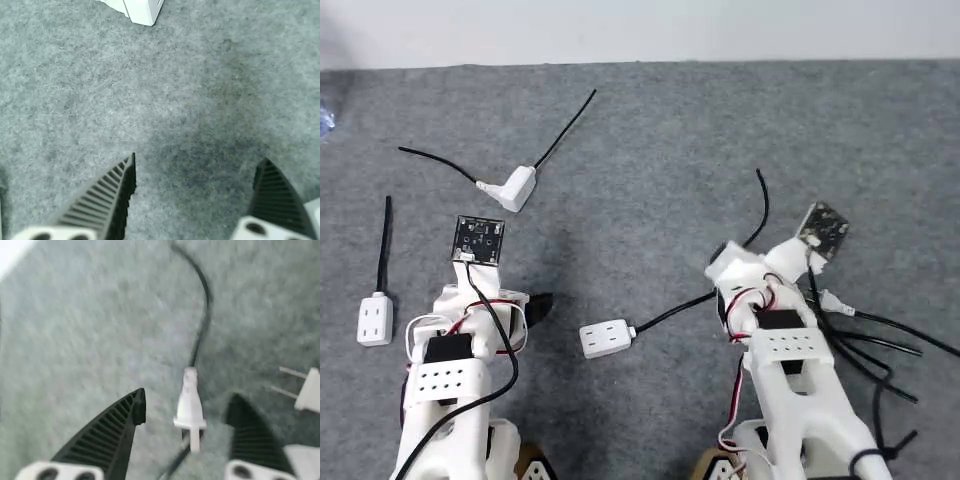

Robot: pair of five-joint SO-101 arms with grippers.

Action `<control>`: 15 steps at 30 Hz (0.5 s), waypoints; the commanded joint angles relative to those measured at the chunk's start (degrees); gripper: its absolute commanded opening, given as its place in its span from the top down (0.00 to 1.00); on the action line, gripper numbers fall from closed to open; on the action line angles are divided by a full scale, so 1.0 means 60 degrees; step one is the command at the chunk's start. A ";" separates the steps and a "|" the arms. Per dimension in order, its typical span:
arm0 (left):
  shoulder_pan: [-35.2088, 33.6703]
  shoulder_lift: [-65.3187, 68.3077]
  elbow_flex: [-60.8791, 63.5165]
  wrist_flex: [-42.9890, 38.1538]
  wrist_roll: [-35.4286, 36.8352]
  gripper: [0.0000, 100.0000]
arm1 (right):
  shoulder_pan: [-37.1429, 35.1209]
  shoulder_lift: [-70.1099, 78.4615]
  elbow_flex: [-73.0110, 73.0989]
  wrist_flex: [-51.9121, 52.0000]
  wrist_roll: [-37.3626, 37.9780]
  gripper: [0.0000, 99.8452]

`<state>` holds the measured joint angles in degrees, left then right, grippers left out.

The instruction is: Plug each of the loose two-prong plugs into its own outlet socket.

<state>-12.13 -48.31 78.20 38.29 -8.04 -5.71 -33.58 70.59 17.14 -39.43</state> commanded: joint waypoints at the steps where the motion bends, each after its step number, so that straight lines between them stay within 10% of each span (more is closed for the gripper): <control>1: 0.0073 -0.0132 -0.0037 0.0000 -0.0103 0.65 | 0.0154 -0.0300 -0.0117 0.0637 0.0967 0.52; 5: 0.0073 -0.0132 -0.0037 0.0000 -0.0103 0.65 | 0.0168 -0.0315 -0.0864 0.2278 0.2974 0.66; 11: 0.0073 -0.0132 -0.0037 0.0000 -0.0103 0.65 | 0.0886 -0.0227 -0.4103 0.7802 0.9802 0.83; 15: 0.0073 -0.0132 -0.0037 0.0000 -0.0103 0.65 | 0.1736 -0.0286 -0.5377 0.8037 1.3026 0.85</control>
<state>-12.13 -48.31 78.20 38.29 -8.04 1.67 -33.76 45.89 63.38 22.55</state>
